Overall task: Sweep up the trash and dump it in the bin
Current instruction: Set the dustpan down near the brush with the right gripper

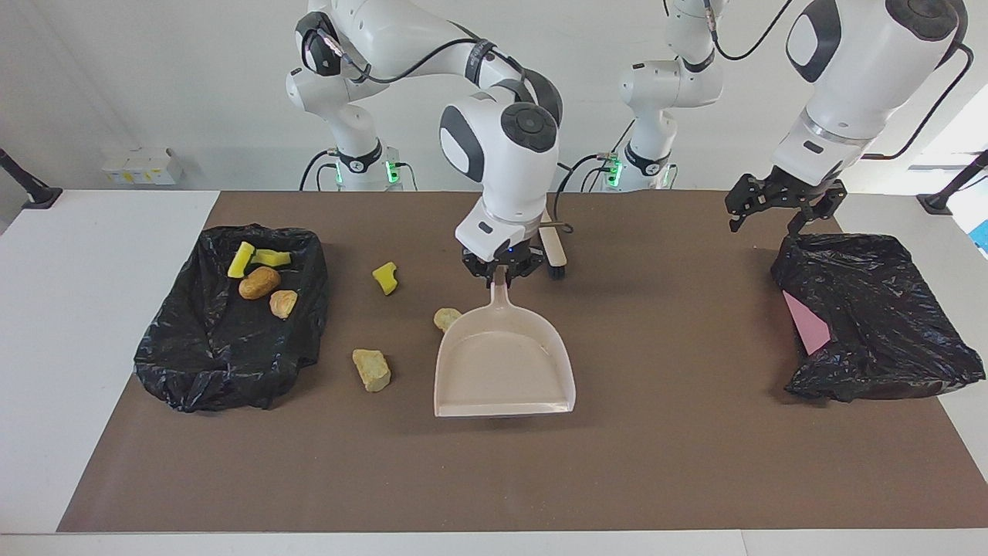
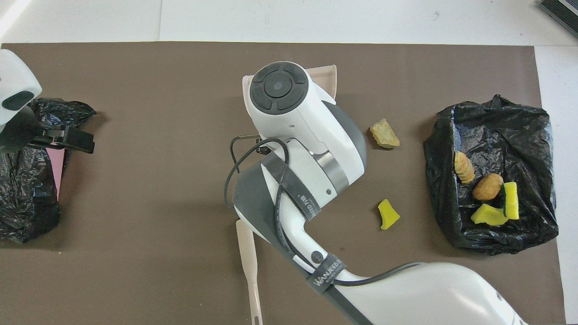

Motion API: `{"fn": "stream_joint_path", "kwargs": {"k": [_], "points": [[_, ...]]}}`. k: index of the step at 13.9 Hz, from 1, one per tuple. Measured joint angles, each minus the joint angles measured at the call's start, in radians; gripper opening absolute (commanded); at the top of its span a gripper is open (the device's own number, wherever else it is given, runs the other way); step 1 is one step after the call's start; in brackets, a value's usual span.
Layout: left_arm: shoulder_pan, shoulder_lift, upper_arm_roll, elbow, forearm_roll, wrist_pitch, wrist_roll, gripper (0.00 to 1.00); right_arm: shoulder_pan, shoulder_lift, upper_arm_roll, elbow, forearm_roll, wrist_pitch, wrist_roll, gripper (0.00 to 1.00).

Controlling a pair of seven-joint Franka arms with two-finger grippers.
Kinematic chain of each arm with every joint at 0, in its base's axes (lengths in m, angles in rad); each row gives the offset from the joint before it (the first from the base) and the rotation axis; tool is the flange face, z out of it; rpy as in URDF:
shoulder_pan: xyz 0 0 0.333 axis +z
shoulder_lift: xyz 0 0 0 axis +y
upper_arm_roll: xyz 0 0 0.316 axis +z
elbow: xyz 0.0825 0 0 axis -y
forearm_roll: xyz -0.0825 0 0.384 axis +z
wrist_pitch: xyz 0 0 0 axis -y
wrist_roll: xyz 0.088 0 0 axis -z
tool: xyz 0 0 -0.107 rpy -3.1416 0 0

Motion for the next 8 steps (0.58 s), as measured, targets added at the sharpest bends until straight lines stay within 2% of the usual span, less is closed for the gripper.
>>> {"fn": "stream_joint_path", "kwargs": {"k": [3,8], "points": [[0.000,0.000,0.001,0.000,0.000,0.000,0.000,1.00,0.042,0.066,0.005,0.007,0.012,0.081,0.085,0.00],[0.000,0.000,0.003,0.000,0.000,0.001,0.000,1.00,0.059,0.142,0.031,0.013,0.029,0.153,0.094,0.00]]}}
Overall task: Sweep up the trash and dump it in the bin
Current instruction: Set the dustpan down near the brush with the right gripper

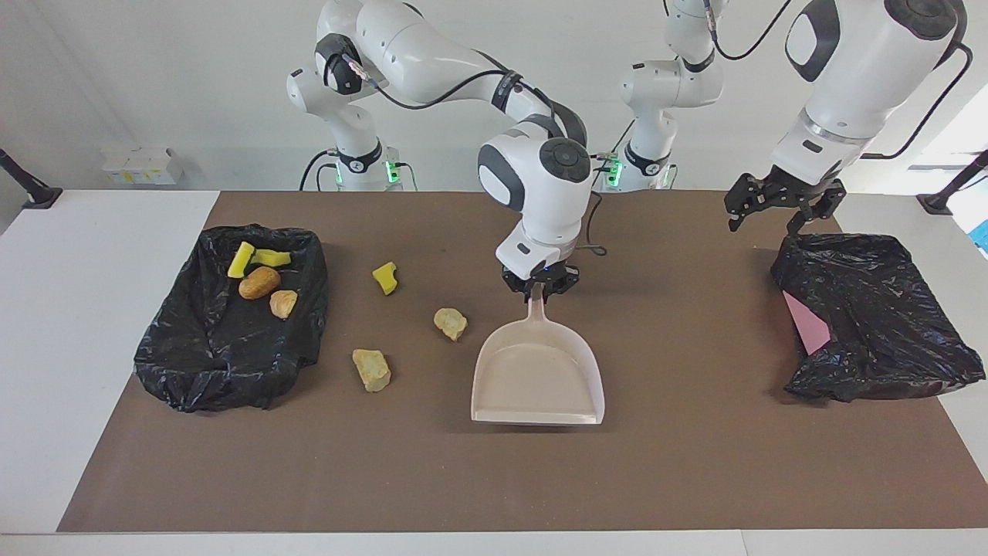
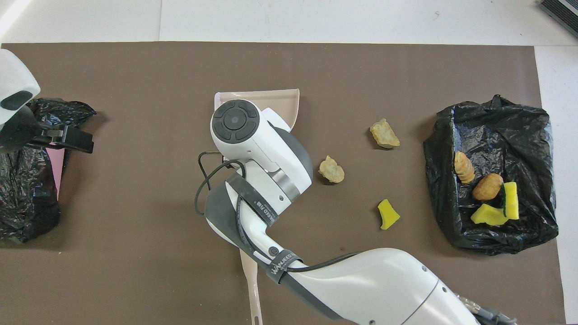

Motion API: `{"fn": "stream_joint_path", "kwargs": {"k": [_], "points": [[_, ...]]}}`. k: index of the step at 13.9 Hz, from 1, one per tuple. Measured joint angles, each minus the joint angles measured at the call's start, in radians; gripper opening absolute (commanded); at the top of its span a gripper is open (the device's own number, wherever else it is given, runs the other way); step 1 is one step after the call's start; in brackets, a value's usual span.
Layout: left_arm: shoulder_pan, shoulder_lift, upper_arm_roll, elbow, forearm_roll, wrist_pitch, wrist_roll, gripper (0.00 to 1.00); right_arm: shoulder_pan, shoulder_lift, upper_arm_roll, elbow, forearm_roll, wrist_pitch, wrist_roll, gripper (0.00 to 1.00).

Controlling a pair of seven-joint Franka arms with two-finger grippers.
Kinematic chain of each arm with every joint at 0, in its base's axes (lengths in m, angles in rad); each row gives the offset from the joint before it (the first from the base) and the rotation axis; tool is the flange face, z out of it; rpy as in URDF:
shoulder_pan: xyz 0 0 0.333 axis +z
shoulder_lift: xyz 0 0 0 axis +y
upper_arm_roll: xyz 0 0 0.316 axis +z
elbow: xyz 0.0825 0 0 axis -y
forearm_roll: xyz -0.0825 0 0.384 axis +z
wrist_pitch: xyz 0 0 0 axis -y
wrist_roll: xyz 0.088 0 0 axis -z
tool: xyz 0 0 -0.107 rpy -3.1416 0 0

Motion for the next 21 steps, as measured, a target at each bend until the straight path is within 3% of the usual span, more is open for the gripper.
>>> {"fn": "stream_joint_path", "kwargs": {"k": [2,10,11,14,16,18,21], "points": [[0.000,0.000,0.000,0.000,0.000,0.000,0.000,1.00,0.002,0.016,0.008,0.003,0.004,0.013,-0.003,0.00],[0.000,0.000,0.000,0.000,0.000,0.000,0.000,1.00,-0.003,0.018,0.009,-0.001,0.050,0.027,-0.039,0.52],[0.000,0.000,0.000,0.000,0.000,0.000,0.000,1.00,-0.004,0.018,0.009,-0.001,0.050,0.027,-0.039,0.63],[0.000,0.000,0.000,0.000,-0.001,0.000,0.000,1.00,-0.004,0.012,0.008,0.001,0.050,0.027,-0.040,0.76],[0.000,0.000,-0.001,0.000,-0.001,0.000,0.000,1.00,-0.003,-0.023,0.009,-0.001,0.054,0.003,-0.040,0.84],[0.000,0.000,-0.002,0.000,-0.003,0.000,0.000,1.00,0.002,-0.094,0.014,-0.037,0.061,-0.038,-0.040,0.84],[-0.001,0.006,-0.007,0.000,-0.021,0.011,-0.004,1.00,0.019,-0.272,0.021,-0.222,0.087,-0.056,-0.040,0.84]]}}
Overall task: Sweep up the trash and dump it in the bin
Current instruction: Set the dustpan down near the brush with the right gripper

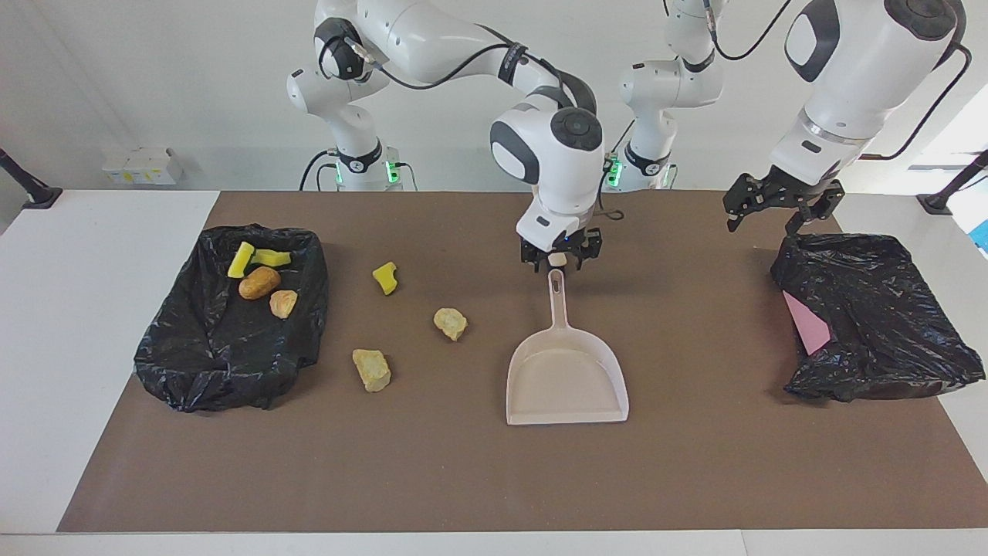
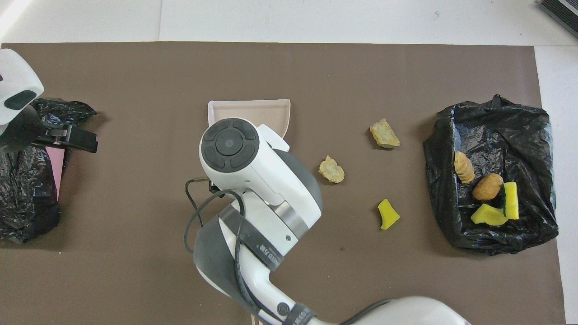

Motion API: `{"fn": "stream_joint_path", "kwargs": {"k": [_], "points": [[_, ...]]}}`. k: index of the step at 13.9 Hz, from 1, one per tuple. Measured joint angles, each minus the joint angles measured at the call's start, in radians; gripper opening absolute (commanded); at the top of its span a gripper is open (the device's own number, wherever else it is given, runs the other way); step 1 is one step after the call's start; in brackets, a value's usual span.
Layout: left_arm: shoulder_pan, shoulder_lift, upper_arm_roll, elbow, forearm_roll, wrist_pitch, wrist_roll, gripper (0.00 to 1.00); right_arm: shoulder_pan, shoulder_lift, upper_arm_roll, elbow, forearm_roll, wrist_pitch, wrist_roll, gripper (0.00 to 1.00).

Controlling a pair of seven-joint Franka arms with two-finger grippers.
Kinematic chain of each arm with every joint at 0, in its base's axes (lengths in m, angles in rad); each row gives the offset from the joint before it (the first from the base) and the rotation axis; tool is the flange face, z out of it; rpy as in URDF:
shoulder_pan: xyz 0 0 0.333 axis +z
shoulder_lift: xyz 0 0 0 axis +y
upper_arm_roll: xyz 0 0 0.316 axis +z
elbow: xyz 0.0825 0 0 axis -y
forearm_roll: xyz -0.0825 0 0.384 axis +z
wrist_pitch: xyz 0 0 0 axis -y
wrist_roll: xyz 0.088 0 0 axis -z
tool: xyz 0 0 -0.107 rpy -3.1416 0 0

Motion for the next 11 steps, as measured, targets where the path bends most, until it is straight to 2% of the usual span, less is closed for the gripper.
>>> {"fn": "stream_joint_path", "kwargs": {"k": [4,7,9,11], "points": [[-0.045,0.037,-0.005,-0.004,-0.017,0.063,-0.031,1.00,0.088,-0.234,0.002,-0.298,0.064,0.007,0.004,0.84],[-0.118,0.089,-0.008,-0.017,-0.022,0.139,-0.121,1.00,0.154,-0.360,0.003,-0.544,0.098,0.163,0.032,0.84],[-0.178,0.117,-0.009,-0.058,-0.023,0.231,-0.175,1.00,0.192,-0.420,0.003,-0.684,0.123,0.238,0.035,0.84],[-0.238,0.132,-0.010,-0.113,-0.023,0.297,-0.208,1.00,0.229,-0.427,0.003,-0.750,0.135,0.296,0.044,0.84]]}}
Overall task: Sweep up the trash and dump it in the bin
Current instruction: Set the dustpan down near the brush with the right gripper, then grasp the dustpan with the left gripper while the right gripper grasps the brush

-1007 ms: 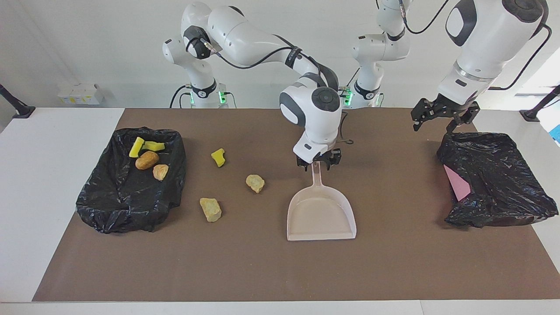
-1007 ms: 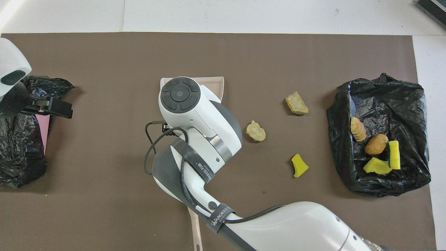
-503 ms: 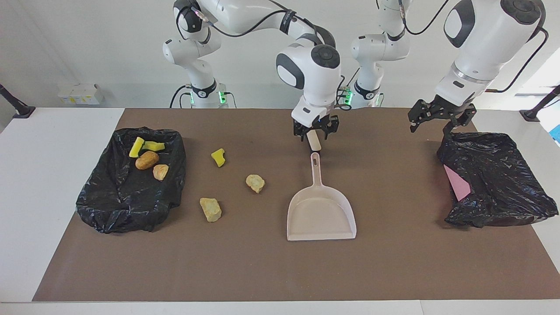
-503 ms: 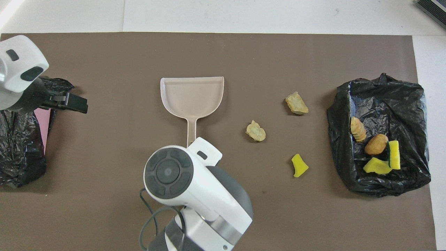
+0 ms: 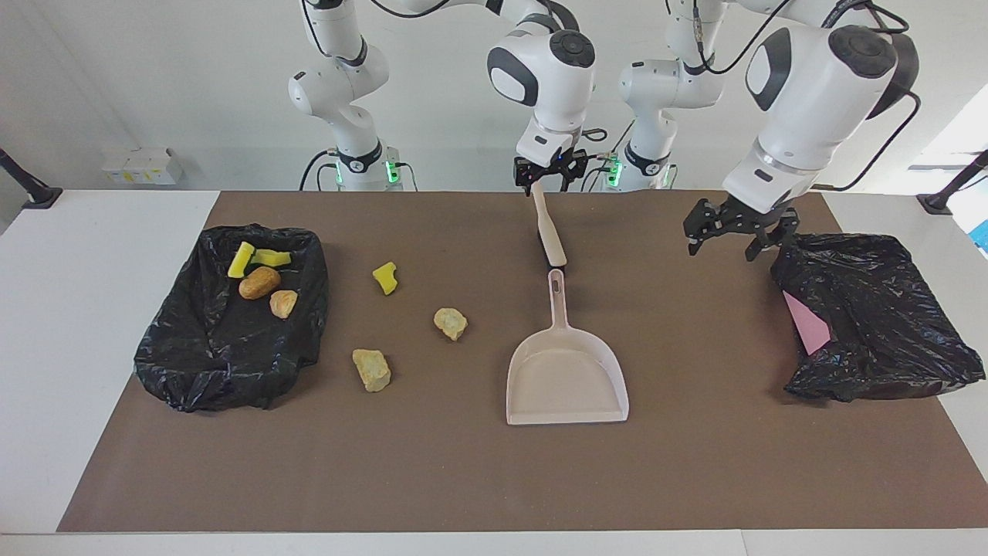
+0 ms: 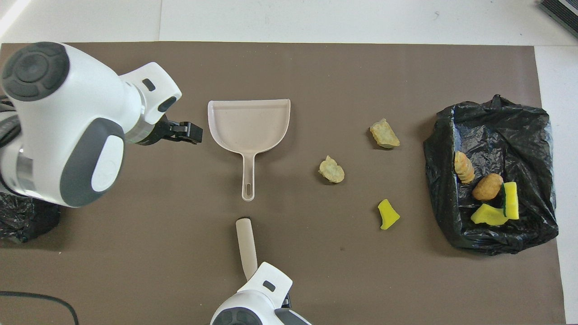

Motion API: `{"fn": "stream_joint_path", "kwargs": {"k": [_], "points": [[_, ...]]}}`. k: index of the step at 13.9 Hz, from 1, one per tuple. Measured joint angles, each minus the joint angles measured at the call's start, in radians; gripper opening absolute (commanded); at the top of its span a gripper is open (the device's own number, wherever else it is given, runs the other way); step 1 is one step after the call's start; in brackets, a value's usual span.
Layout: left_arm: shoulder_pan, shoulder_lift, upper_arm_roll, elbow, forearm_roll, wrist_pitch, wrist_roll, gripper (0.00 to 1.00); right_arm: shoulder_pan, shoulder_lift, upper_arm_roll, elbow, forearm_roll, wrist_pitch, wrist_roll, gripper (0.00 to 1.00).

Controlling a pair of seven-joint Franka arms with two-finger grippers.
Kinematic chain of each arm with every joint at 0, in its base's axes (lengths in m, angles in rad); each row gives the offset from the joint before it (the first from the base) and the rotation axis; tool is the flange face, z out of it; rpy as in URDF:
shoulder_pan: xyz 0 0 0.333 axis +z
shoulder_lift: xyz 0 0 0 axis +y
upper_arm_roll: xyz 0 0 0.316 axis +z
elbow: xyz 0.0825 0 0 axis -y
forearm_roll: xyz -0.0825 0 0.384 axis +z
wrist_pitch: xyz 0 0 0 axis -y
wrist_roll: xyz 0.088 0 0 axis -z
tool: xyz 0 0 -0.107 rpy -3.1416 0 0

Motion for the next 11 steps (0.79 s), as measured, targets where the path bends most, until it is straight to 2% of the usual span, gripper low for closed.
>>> {"fn": "stream_joint_path", "kwargs": {"k": [2,5,8,10,11], "points": [[-0.061,0.032,0.000,-0.037,0.000,0.054,-0.025,1.00,0.016,0.012,0.000,-0.044,0.001,0.074,0.007,0.83],[-0.133,0.081,0.000,-0.091,0.000,0.154,-0.053,1.00,0.030,0.043,-0.001,-0.070,0.001,0.120,0.008,0.81],[-0.186,0.091,0.000,-0.186,0.000,0.276,-0.113,1.00,0.035,0.064,-0.001,-0.076,0.002,0.177,0.008,0.76],[-0.202,0.091,0.000,-0.217,0.000,0.311,-0.145,1.00,0.037,0.065,-0.001,-0.077,0.020,0.180,0.008,0.62],[-0.204,0.090,0.001,-0.219,0.000,0.316,-0.162,1.00,0.037,0.065,-0.001,-0.077,0.025,0.180,0.008,0.49]]}}
